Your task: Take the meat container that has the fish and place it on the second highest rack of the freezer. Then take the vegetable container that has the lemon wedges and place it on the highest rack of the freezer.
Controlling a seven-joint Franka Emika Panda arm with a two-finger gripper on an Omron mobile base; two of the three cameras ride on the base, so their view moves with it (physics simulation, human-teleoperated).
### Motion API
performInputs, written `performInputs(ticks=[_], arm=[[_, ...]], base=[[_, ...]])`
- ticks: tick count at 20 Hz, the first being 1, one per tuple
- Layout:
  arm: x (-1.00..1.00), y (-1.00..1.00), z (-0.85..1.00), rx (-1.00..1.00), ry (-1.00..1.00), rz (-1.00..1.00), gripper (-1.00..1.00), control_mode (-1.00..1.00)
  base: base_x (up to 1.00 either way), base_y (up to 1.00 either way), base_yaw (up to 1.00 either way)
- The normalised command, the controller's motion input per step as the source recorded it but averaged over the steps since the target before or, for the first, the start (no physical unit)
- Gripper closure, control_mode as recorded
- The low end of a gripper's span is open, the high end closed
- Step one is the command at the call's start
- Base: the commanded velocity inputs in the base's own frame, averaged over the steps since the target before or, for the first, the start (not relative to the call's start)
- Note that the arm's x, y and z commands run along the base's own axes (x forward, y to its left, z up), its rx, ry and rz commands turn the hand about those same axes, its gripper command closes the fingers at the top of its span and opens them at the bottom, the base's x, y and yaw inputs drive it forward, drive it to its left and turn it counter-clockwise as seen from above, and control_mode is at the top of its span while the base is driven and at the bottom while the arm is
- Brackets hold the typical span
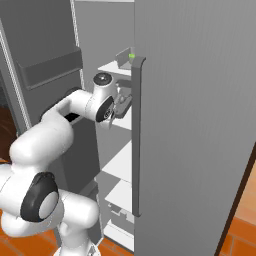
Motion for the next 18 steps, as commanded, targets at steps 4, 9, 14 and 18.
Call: performInputs(ticks=[4,9,14,18], arm=[[0.53,0.0,-0.01,0.0,0.02,-0.02,1.0,-1.0],[0.44,-0.02,-0.1,0.0,0.03,-0.01,1.0,-1.0],[0.21,0.0,-0.27,0.0,0.0,0.0,1.0,-1.0],[0.16,-0.12,-0.31,0.0,0.0,0.0,1.0,-1.0]], base=[[0.0,0.0,0.0],[0.0,0.0,0.0],[0.0,0.0,0.0],[0.0,0.0,0.0]])
